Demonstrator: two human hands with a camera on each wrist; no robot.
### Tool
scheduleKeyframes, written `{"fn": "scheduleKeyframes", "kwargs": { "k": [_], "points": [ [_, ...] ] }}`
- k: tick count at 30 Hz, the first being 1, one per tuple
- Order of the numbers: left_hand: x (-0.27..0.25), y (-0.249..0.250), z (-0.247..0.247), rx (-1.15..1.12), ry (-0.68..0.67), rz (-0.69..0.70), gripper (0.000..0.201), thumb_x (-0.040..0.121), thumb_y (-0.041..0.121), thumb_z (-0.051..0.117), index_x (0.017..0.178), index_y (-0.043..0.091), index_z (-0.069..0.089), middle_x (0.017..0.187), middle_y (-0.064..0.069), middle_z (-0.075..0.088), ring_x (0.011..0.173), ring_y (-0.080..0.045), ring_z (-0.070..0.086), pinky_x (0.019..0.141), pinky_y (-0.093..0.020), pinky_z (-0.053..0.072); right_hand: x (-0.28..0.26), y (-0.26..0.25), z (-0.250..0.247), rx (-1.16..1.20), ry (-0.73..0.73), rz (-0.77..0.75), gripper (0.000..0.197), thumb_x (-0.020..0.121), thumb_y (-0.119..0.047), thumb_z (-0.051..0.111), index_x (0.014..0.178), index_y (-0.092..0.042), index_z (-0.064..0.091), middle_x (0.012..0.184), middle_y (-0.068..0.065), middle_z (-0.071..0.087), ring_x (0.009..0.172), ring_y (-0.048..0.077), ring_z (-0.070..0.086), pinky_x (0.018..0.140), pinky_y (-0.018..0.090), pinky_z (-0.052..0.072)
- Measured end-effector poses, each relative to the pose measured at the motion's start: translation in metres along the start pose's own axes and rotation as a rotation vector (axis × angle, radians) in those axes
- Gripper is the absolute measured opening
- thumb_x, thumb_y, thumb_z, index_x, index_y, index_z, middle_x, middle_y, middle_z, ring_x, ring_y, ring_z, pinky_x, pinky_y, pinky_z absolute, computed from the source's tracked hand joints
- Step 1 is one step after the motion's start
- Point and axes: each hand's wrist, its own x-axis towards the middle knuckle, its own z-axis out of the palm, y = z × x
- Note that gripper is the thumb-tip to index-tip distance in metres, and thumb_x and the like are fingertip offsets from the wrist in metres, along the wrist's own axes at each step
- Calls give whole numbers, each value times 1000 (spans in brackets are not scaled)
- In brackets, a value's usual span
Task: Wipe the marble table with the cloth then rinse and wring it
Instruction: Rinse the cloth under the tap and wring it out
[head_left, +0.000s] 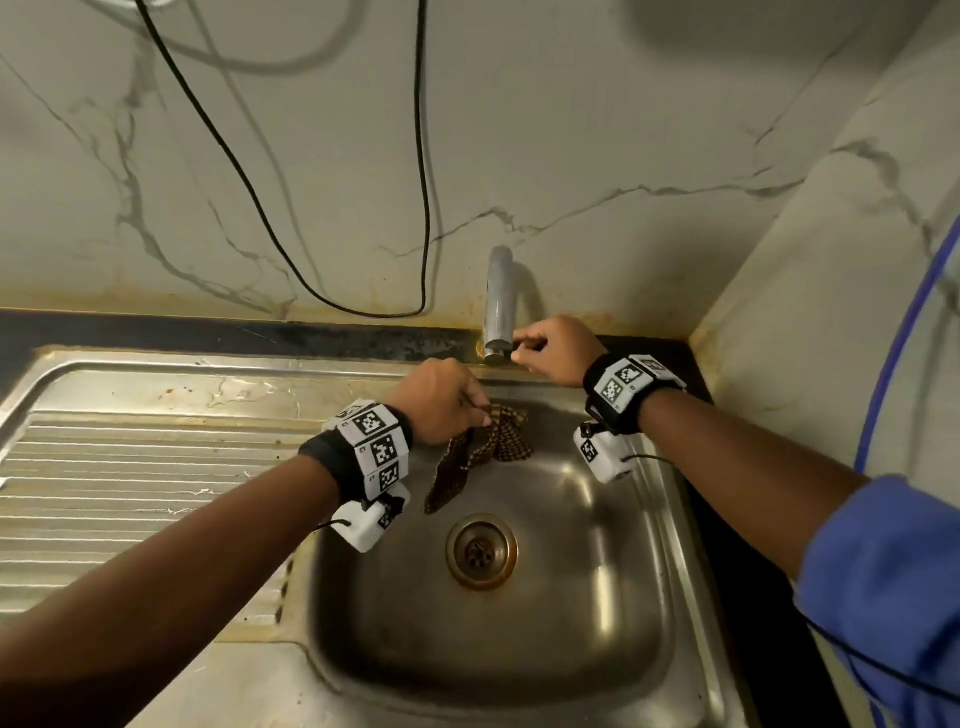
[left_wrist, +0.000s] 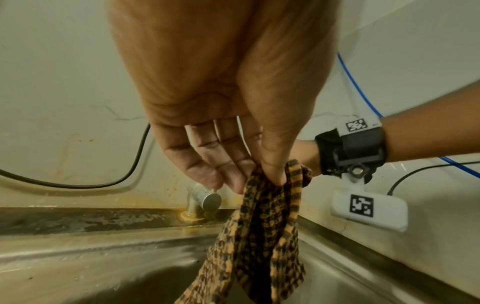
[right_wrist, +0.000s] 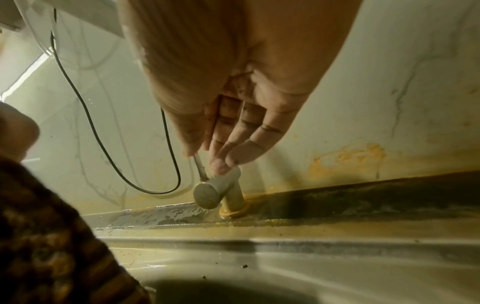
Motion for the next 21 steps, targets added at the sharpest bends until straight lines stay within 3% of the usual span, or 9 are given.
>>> {"fn": "scheduleKeyframes", "kwargs": {
  "k": [2,3,5,7,10,13,16,18,21],
  "points": [
    [10,0,0,-52,2,-31,3,82,24,74,84,25,76,86,11,73,82,-4,65,82,-27,55,13,2,3,39,-17,36,16,88,-23,67,102,-18,73,78,-7,72,70,10,66,66,16,47],
    [12,0,-1,-71,3,-43,3,81,23,75,82,26,75,85,12,72,82,-3,65,83,-27,55,17,2,5,35,-37,32,10,90,-21,64,85,-25,72,64,-16,68,65,9,65,58,10,43],
    [18,1,-4,-94,0,-57,4,80,23,75,80,26,74,83,13,71,82,-3,65,84,-25,54,24,1,9,35,-24,22,39,92,-16,60,58,-35,52,45,-28,55,53,-3,58,46,5,33],
    [24,2,-7,-116,-2,-66,5,80,21,76,80,26,74,80,15,69,81,-1,64,82,-21,52,29,2,13,46,-4,30,49,92,-12,60,52,-35,44,40,-24,52,46,-11,53,44,6,33],
    [28,5,-9,-138,-3,-79,10,79,21,77,74,28,71,76,18,66,77,2,62,75,-14,49,31,-6,10,8,-24,3,50,93,-8,57,50,-26,41,46,-12,44,45,-13,49,46,5,34],
    [30,7,-6,-112,7,-81,7,78,22,77,84,21,74,80,13,66,77,-1,61,70,-11,44,40,-9,8,-68,-117,6,46,94,-13,56,52,-20,41,51,-6,41,43,5,45,44,7,32],
    [34,5,-5,-73,31,-134,25,75,28,79,93,14,69,84,5,65,83,-12,62,75,-27,53,49,-13,6,-170,-214,6,30,93,-28,58,67,-16,64,60,-4,58,56,10,53,54,22,40],
    [35,3,-5,-87,34,-182,34,74,30,80,97,11,65,88,-1,66,85,-18,63,78,-36,56,51,-16,4,-192,-251,17,22,92,-28,57,82,-13,68,69,-3,63,65,16,59,59,28,44],
    [32,5,-6,-109,33,-163,25,75,28,80,88,12,66,80,3,65,80,-15,63,76,-32,54,46,-24,-1,-218,-277,10,22,92,-27,57,84,-9,66,76,3,65,72,21,62,64,31,48]
  ]
}}
